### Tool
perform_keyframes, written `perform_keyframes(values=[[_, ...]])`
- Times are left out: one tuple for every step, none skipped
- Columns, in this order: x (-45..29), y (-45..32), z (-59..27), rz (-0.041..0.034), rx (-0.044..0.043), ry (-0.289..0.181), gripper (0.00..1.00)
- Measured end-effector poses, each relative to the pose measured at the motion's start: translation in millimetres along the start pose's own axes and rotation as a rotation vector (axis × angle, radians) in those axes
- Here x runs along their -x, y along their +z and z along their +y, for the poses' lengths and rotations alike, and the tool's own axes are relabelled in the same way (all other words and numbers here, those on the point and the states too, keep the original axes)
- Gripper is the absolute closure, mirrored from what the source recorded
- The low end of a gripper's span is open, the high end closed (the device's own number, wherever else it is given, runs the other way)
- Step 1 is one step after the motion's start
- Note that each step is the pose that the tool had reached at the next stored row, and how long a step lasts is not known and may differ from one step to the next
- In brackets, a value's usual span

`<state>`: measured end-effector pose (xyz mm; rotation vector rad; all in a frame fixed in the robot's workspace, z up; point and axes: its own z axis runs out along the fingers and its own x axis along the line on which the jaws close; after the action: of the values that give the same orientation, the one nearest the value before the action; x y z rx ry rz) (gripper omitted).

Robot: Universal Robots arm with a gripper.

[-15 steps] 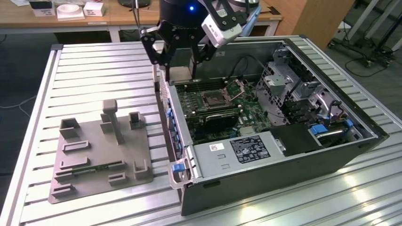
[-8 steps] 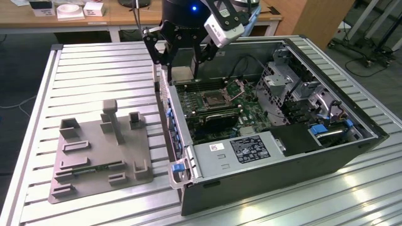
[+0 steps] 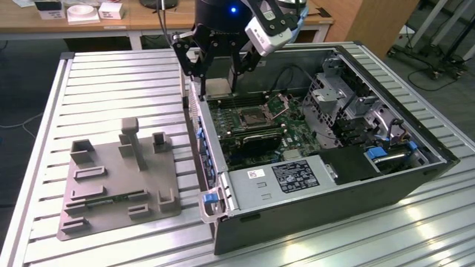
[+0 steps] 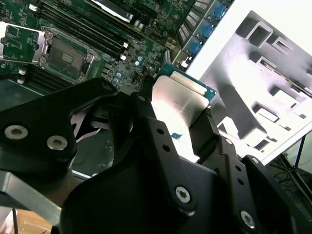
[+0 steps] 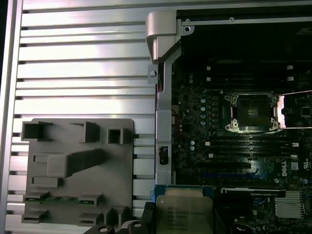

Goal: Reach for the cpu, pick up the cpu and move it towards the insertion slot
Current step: 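Pick up the cpu and move it towards the insertion slot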

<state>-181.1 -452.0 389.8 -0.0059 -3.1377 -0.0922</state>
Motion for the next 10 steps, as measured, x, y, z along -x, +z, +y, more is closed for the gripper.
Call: perform_keyframes(values=[[0.5,0.1,0.0,0.0,0.0001,0.0,0.45],[0.9,0.2,0.0,-0.0001,0.0002,0.0,0.45],[1.2,0.3,0.0,-0.0001,0.0001,0.0,0.45],[1.4,0.3,0.0,-0.0001,0.0,0.0,0.45],[1.5,0.3,0.0,0.0,0.0,0.0,0.45],[1.6,0.4,0.0,0.0,-0.0001,0.0,0.45],[1.8,0.4,0.0,0.0,0.0,0.0,0.45],[1.9,0.5,0.0,0.0,0.0,0.0,0.45],[1.9,0.5,0.0,0.0,0.0,0.0,0.45],[2.1,0.6,0.0,0.0,0.0,0.0,0.45]])
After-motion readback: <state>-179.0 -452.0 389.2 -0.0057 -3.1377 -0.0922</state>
